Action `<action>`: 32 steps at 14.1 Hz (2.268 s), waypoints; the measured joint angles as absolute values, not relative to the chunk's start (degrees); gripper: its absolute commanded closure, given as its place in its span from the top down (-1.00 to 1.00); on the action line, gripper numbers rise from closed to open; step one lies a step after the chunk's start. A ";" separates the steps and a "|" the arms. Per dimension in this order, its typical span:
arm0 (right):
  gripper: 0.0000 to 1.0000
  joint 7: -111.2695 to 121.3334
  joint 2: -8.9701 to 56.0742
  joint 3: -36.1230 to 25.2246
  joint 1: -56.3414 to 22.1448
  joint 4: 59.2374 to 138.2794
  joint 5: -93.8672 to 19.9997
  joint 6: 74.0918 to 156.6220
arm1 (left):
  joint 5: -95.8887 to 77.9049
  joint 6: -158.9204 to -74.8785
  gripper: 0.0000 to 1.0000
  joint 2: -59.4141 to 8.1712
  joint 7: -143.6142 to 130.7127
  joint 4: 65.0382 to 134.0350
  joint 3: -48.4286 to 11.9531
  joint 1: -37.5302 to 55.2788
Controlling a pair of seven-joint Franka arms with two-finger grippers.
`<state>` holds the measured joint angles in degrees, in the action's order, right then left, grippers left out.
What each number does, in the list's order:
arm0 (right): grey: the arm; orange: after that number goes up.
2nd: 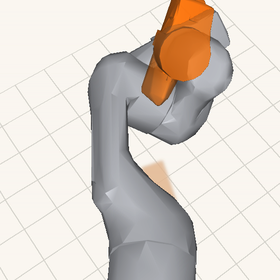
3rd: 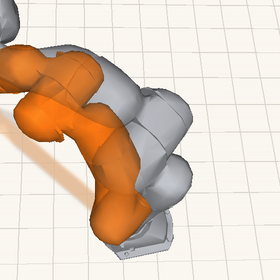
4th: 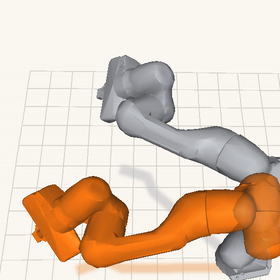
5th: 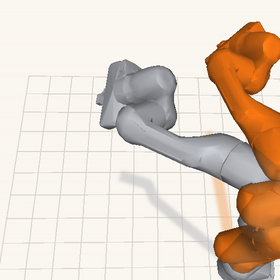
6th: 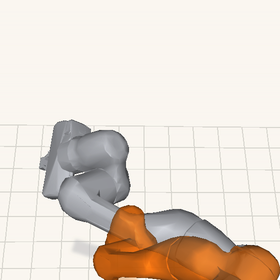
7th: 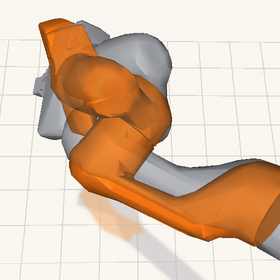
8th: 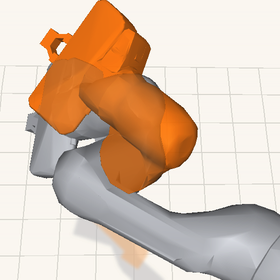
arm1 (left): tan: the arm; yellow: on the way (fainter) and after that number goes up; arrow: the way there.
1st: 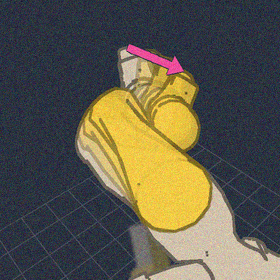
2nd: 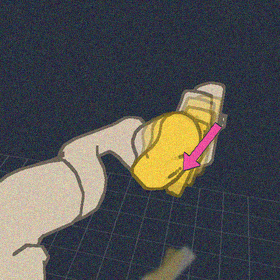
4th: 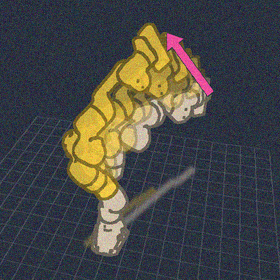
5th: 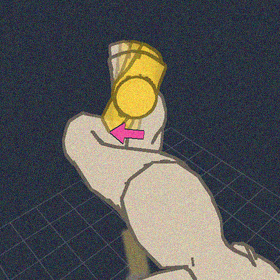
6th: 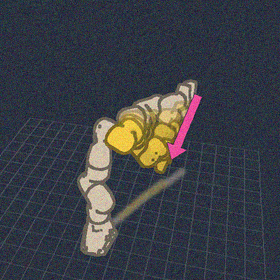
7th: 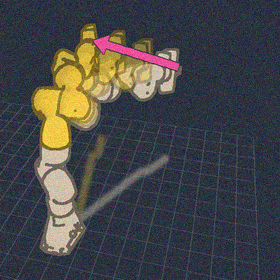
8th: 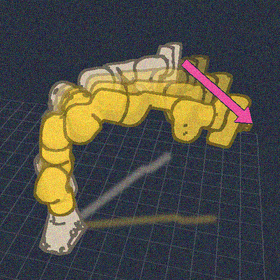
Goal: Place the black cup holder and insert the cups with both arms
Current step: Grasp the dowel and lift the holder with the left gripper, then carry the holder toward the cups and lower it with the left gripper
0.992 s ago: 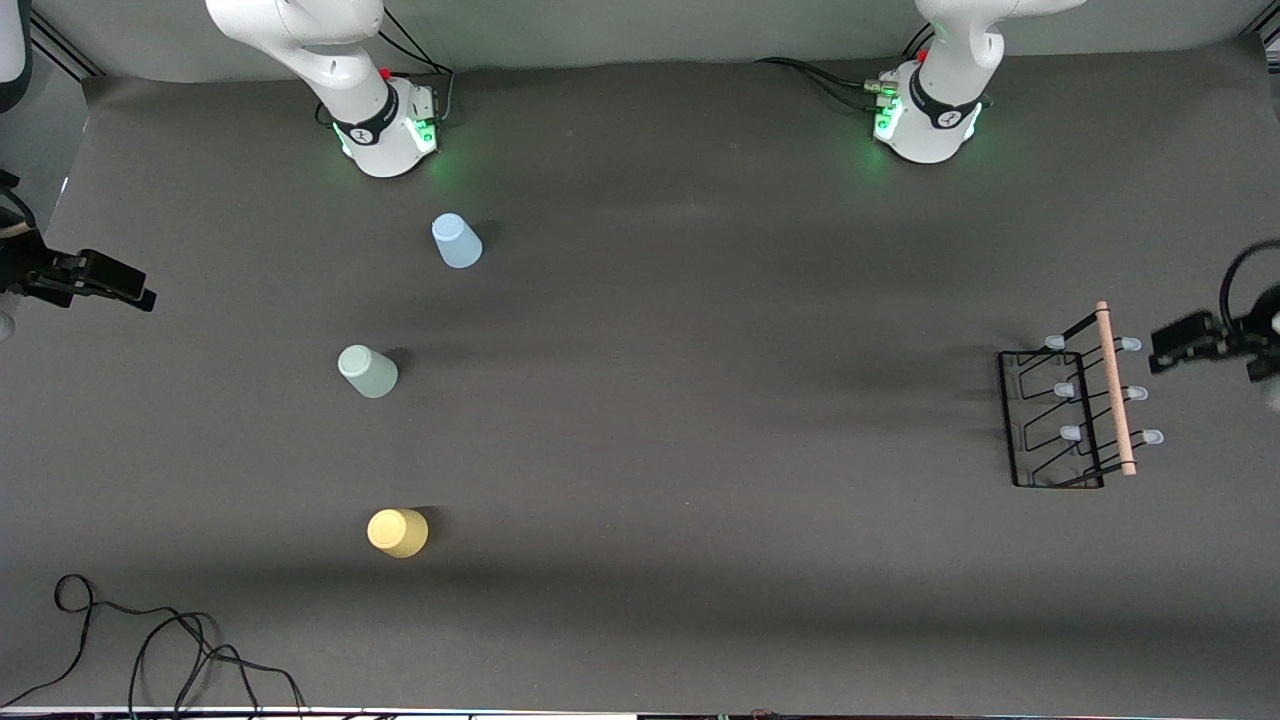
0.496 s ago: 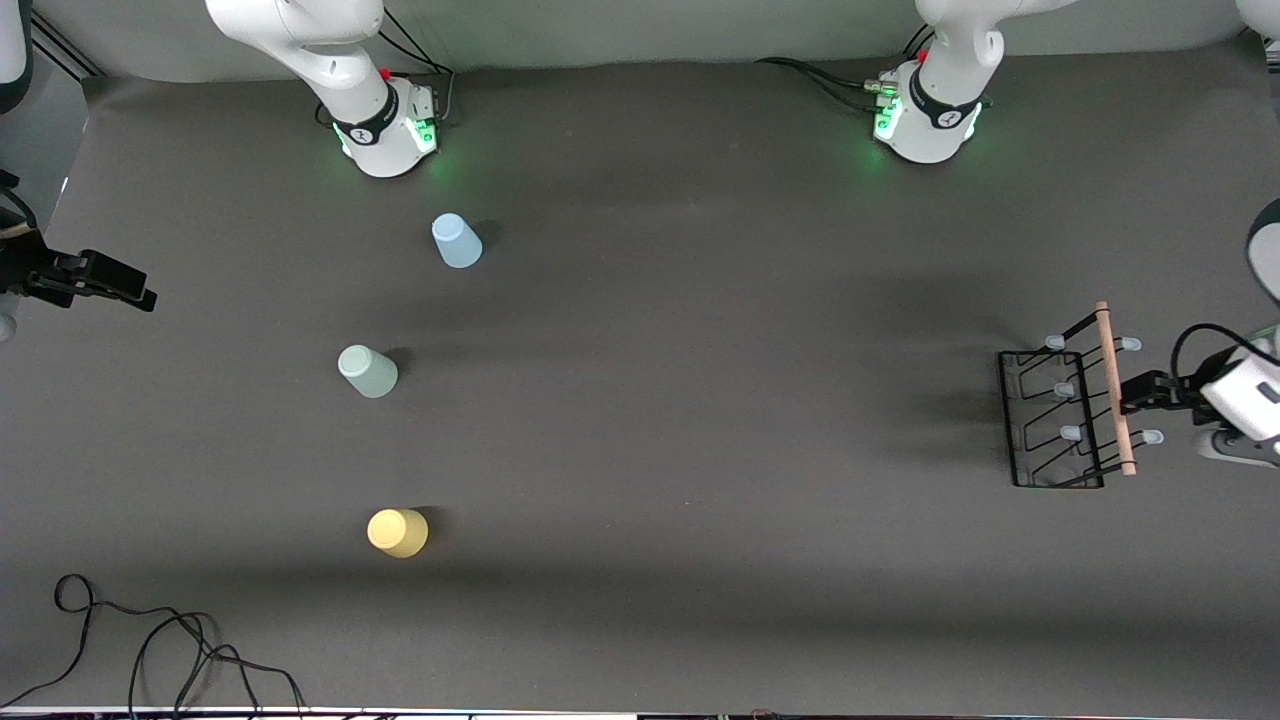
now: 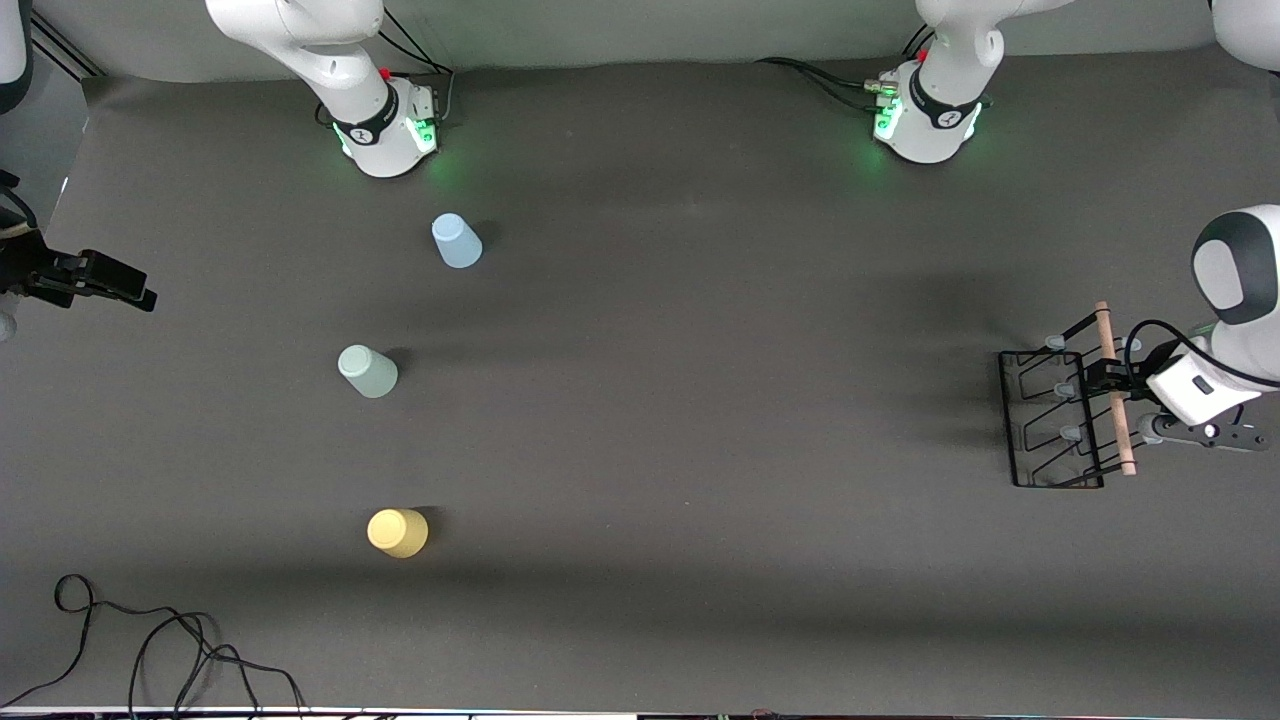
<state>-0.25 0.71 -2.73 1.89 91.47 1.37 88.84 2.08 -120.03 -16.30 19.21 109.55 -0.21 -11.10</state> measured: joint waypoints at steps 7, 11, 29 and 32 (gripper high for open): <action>1.00 -0.21 0.71 -2.73 1.89 91.47 1.37 88.84 | 3.67 -115.01 -1.00 -14.18 19.22 106.14 -1.25 -10.17; 1.00 -0.20 0.71 -2.73 1.89 91.47 1.37 88.83 | 3.53 -103.36 -1.00 -11.30 13.74 98.00 -1.85 -4.65; 1.00 -0.17 0.70 -2.73 1.89 91.47 1.37 87.89 | -1.74 -102.49 -1.00 -21.57 -38.95 90.46 -3.14 38.37; 1.00 -0.17 0.71 -2.73 1.90 91.47 1.37 87.89 | -3.76 -107.24 -1.00 -25.42 -46.42 87.33 -3.12 42.13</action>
